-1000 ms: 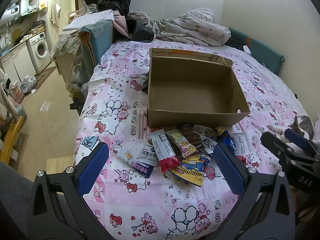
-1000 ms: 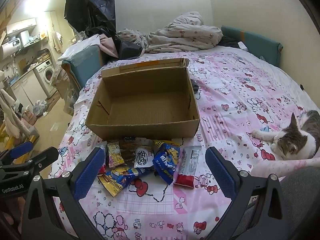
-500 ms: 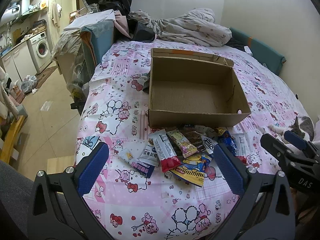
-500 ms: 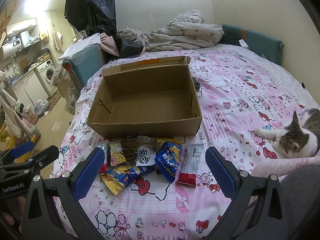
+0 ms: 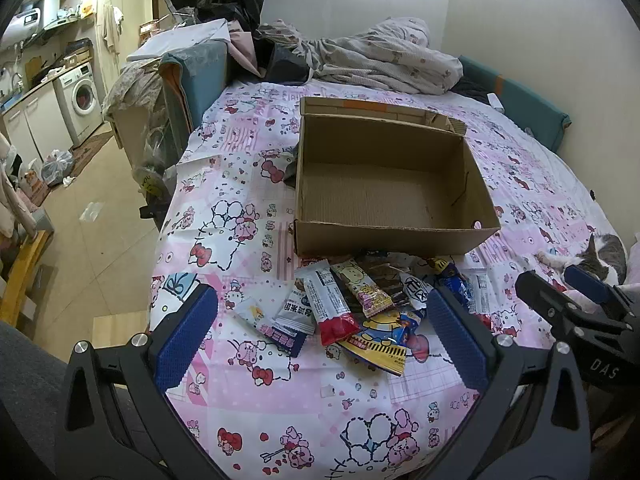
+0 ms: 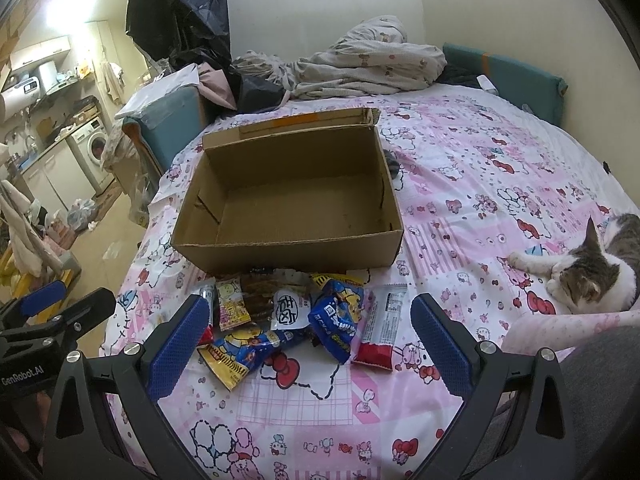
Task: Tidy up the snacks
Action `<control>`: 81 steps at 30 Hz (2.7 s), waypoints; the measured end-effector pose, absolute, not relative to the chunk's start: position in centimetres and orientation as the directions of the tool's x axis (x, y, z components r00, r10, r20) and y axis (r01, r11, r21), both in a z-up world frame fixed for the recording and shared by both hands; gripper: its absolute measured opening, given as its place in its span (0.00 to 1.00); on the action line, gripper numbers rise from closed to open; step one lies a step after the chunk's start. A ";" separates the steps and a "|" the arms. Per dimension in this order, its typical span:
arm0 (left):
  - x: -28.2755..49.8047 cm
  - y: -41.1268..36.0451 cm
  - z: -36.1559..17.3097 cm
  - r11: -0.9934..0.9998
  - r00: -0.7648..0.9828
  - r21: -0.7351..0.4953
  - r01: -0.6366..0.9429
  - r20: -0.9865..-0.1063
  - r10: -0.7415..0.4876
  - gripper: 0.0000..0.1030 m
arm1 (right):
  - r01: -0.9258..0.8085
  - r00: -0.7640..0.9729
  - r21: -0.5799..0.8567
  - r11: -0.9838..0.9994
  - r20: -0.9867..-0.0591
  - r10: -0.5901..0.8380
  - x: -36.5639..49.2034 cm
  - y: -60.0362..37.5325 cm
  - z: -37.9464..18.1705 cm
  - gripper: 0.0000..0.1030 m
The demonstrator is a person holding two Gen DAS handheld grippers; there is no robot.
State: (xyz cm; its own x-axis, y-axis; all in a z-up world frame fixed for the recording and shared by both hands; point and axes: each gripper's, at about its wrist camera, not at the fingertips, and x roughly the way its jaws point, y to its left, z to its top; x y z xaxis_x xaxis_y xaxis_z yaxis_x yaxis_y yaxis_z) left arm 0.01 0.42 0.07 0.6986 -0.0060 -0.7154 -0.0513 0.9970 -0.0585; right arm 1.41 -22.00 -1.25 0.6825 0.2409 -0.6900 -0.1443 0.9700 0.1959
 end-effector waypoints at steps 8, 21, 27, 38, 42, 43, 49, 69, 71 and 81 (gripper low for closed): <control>0.1 0.4 0.1 0.997 0.701 -0.055 -0.053 -0.714 -0.002 1.00 | -0.142 0.681 0.195 0.970 -0.692 0.239 1.5 -21.9 -1.3 1.00; 0.1 0.6 -0.1 0.997 0.697 -0.055 -0.061 -0.717 0.003 1.00 | -0.143 0.680 0.194 0.970 -0.693 0.239 1.5 -21.9 -1.3 1.00; 0.1 0.6 -0.2 0.997 0.696 -0.056 -0.062 -0.718 0.003 1.00 | -0.140 0.680 0.198 0.970 -0.693 0.240 1.5 -21.9 -1.3 1.00; 0.2 0.7 -0.2 0.996 0.691 -0.066 -0.067 -0.723 -0.001 1.00 | -0.140 0.681 0.200 0.970 -0.691 0.241 1.5 -21.7 -1.4 1.00; 0.3 0.7 -0.1 0.995 0.690 -0.067 -0.070 -0.724 0.000 1.00 | -0.137 0.681 0.202 0.970 -0.691 0.241 1.5 -21.7 -1.3 1.00; 0.4 0.8 -0.2 0.995 0.687 -0.072 -0.072 -0.727 -0.003 1.00 | -0.137 0.681 0.203 0.969 -0.691 0.241 1.5 -21.7 -1.3 1.00; 2.1 2.7 0.0 0.981 0.627 -0.129 -0.145 -0.779 -0.010 1.00 | -0.088 0.652 0.255 0.963 -0.716 0.249 3.2 -23.1 -1.2 1.00; 8.0 12.3 -11.3 0.830 0.181 -0.121 -0.544 -0.983 -0.025 0.68 | 0.162 0.401 0.276 0.947 -0.896 0.193 11.8 -29.7 -8.0 1.00; 8.3 11.9 -12.4 0.814 0.171 -0.153 -0.560 -0.983 -0.067 0.61 | 0.159 0.398 0.277 0.948 -0.896 0.195 11.8 -29.5 -8.0 1.00; 9.1 9.3 -16.6 0.793 0.103 -0.188 -0.579 -0.982 -0.158 0.26 | 0.145 0.393 0.262 0.954 -0.900 0.187 12.0 -28.8 -8.5 1.00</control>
